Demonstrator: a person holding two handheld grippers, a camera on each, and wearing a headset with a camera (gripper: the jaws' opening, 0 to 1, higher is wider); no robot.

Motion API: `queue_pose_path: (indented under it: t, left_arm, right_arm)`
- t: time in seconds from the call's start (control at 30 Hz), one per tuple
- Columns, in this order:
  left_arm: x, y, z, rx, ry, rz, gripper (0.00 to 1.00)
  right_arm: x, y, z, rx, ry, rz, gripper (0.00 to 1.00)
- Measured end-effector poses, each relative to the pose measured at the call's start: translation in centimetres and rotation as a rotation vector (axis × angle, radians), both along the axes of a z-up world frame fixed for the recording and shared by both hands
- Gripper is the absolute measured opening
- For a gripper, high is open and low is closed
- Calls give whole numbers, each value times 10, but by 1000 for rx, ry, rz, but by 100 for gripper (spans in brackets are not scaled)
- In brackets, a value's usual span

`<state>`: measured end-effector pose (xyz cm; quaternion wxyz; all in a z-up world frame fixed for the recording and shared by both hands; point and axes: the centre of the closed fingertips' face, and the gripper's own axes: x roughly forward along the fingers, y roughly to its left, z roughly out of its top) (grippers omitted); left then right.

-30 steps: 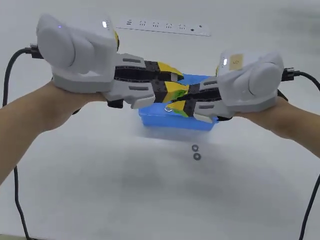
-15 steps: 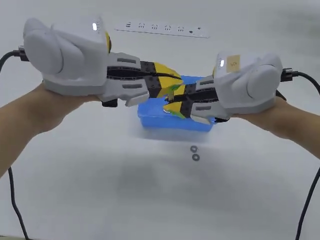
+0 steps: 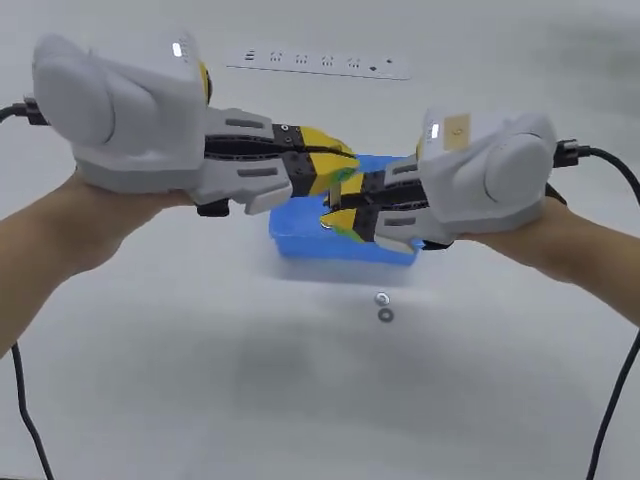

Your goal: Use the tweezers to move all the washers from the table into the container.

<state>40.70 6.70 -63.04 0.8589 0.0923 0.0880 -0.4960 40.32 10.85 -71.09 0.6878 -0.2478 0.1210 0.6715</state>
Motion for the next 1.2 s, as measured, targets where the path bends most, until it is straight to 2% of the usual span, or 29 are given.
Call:
queue_pose_path:
  t: [0.1, 0.2, 0.37, 0.43, 0.5, 0.63, 0.73, 0.9, 0.97, 1.1, 1.2]
  left_arm:
    - [0, -1, 2, 12, -17, -7, 4]
    - [-1, -3, 4, 9, -18, -9, 4]
    - [-5, -6, 7, 17, -35, -22, 4]
    - [-8, -8, 6, 19, -41, -32, 4]
    - [-12, -10, 5, 20, -44, -38, 4]
    - [-20, -14, 1, -14, -38, -44, 4]
    - [-29, -22, -4, -31, -30, -56, 5]
    - [-42, -37, -18, -18, -21, -95, 5]
    - [-46, -41, -22, -33, -9, -101, 5]
    - [-51, -46, -37, -29, 16, -103, 5]
    - [-53, -50, -44, -32, 26, -102, 5]
  right_arm:
    - [-1, -4, 2, 14, -7, -22, 12]
    - [-1, -9, 5, 36, -7, -51, 12]
    - [-2, -28, 4, 43, -27, -119, 14]
    - [-1, -38, 2, 44, -3, -172, 17]
    - [-2, -49, 1, 60, 46, -222, 18]
    - [-8, -69, 3, 113, 128, -305, 21]
    - [-16, -87, -4, 127, 196, -354, 26]
    - [-30, -114, -25, 60, 213, -384, 31]
    - [-34, -122, -30, 48, 213, -396, 33]
    - [-39, -132, -32, 46, 226, -418, 37]
    - [-40, -135, -31, 53, 235, -429, 45]
